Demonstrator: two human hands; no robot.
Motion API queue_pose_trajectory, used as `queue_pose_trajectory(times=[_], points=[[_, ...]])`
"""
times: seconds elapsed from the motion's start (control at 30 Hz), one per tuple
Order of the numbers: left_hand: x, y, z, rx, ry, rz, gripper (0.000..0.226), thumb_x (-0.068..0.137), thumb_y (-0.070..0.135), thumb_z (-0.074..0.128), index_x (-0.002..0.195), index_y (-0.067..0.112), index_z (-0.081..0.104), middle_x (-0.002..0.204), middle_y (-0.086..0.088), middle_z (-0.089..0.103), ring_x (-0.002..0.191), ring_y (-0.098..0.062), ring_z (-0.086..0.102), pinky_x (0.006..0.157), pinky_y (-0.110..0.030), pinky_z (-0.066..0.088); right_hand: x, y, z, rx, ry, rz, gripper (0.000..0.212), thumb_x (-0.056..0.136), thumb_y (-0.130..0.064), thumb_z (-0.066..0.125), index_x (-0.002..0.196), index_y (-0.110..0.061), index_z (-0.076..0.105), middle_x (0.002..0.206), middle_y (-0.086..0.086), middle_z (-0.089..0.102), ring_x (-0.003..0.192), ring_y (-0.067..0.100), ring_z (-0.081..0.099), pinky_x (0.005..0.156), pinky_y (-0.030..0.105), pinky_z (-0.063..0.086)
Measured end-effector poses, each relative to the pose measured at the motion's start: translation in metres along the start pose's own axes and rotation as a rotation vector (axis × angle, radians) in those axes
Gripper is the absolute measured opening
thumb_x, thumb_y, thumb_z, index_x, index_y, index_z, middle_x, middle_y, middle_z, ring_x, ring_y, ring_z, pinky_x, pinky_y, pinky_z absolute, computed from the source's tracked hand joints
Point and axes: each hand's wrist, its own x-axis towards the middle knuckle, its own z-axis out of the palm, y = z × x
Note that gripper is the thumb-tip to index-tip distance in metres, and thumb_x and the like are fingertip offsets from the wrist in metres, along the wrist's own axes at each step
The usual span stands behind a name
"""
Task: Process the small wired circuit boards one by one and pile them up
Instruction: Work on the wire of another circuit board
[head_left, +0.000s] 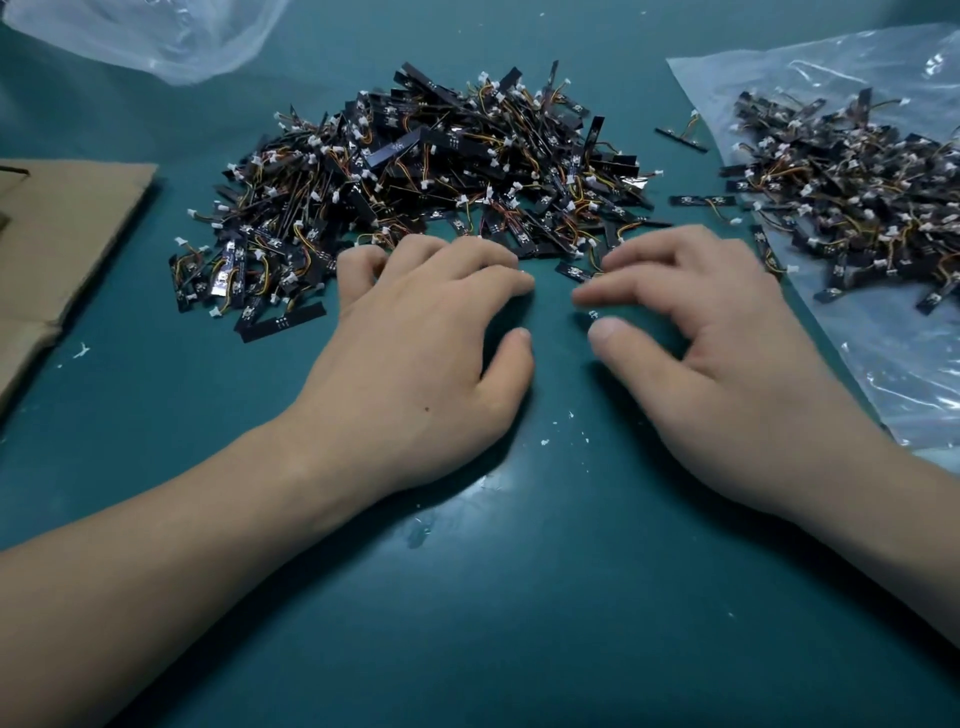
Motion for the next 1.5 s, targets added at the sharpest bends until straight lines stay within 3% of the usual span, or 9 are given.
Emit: queue_pose_trajectory(times=[0.1, 0.33, 0.53, 0.7, 0.77, 0.87, 1.07, 1.33, 1.5], points=[[0.0002, 0.0009, -0.0001, 0.007, 0.020, -0.017, 0.044, 0.092, 0.046, 0.043, 0.126, 0.028, 0.063, 0.136, 0.017, 0.056, 0.125, -0.013, 0.048, 0.097, -0.034, 0.018, -0.0002, -0.0045, 0.0024, -0.174, -0.076, -0.005, 0.037, 0.093, -0.045, 0.052, 0.120, -0.031, 0.073, 0.125, -0.012, 0.057, 0.122, 0.017, 0.046, 0.096, 0.028, 0.021], [0.0001, -0.0008, 0.0014, -0.045, 0.058, 0.003, 0.051, 0.089, 0.042, 0.049, 0.138, 0.028, 0.055, 0.146, 0.015, 0.048, 0.136, -0.013, 0.039, 0.097, -0.029, 0.016, -0.0007, -0.0052, 0.0014, -0.185, -0.051, 0.002, 0.038, 0.093, -0.044, 0.053, 0.120, -0.028, 0.073, 0.125, -0.010, 0.058, 0.123, 0.018, 0.046, 0.095, 0.026, 0.018], [-0.0008, -0.0004, 0.0006, -0.148, 0.122, 0.096, 0.045, 0.093, 0.033, 0.059, 0.138, 0.033, 0.055, 0.135, 0.020, 0.056, 0.126, -0.007, 0.049, 0.094, -0.029, 0.020, -0.0020, -0.0017, 0.0007, -0.090, 0.039, -0.122, 0.029, 0.098, -0.019, 0.058, 0.122, -0.019, 0.072, 0.123, -0.007, 0.061, 0.116, 0.020, 0.054, 0.102, 0.044, 0.040], [-0.0001, -0.0015, -0.0010, -0.288, 0.154, 0.171, 0.019, 0.094, 0.029, 0.068, 0.113, 0.032, 0.068, 0.099, 0.018, 0.063, 0.090, -0.001, 0.058, 0.090, -0.040, 0.038, -0.0042, -0.0036, -0.0053, 0.104, 0.106, -0.192, 0.020, 0.092, -0.006, 0.075, 0.107, -0.019, 0.076, 0.109, -0.011, 0.068, 0.102, -0.003, 0.062, 0.090, 0.012, 0.043], [-0.0003, -0.0014, -0.0017, -0.293, 0.162, 0.188, 0.010, 0.093, 0.028, 0.071, 0.103, 0.030, 0.071, 0.095, 0.015, 0.061, 0.086, -0.002, 0.054, 0.086, -0.040, 0.040, -0.0041, -0.0036, -0.0058, 0.157, 0.100, -0.150, 0.021, 0.092, -0.008, 0.075, 0.106, -0.024, 0.072, 0.103, -0.016, 0.069, 0.093, -0.005, 0.061, 0.082, 0.009, 0.042], [-0.0002, -0.0006, -0.0003, -0.209, 0.089, 0.124, 0.020, 0.094, 0.041, 0.064, 0.110, 0.033, 0.071, 0.109, 0.014, 0.061, 0.101, -0.014, 0.056, 0.092, -0.039, 0.035, -0.0023, -0.0038, -0.0048, 0.147, 0.066, -0.115, 0.017, 0.094, -0.018, 0.069, 0.111, -0.024, 0.067, 0.101, -0.013, 0.065, 0.094, 0.000, 0.059, 0.084, 0.007, 0.038], [0.0001, 0.0013, -0.0009, -0.141, 0.053, 0.096, 0.014, 0.093, 0.046, 0.058, 0.095, 0.038, 0.070, 0.097, 0.017, 0.059, 0.096, -0.011, 0.049, 0.086, -0.033, 0.023, -0.0027, -0.0040, -0.0018, 0.056, -0.012, -0.096, 0.019, 0.089, -0.029, 0.068, 0.107, -0.024, 0.069, 0.095, -0.010, 0.059, 0.091, 0.011, 0.055, 0.086, 0.024, 0.044], [0.0014, 0.0039, -0.0034, -0.253, 0.004, 0.103, 0.008, 0.097, 0.034, 0.054, 0.096, 0.031, 0.062, 0.084, 0.018, 0.063, 0.080, -0.008, 0.054, 0.090, -0.042, 0.039, -0.0015, -0.0059, -0.0007, 0.006, -0.120, -0.097, 0.016, 0.087, -0.048, 0.071, 0.092, -0.033, 0.072, 0.097, -0.012, 0.060, 0.097, 0.019, 0.055, 0.090, 0.041, 0.046], [-0.0006, 0.0075, -0.0073, -0.122, -0.001, 0.097, 0.015, 0.090, 0.043, 0.054, 0.097, 0.034, 0.063, 0.089, 0.015, 0.059, 0.090, -0.014, 0.054, 0.088, -0.040, 0.035, -0.0014, -0.0039, -0.0008, 0.009, -0.072, -0.062, 0.021, 0.087, -0.039, 0.077, 0.091, -0.028, 0.059, 0.089, -0.018, 0.055, 0.087, 0.008, 0.050, 0.080, 0.021, 0.040]])
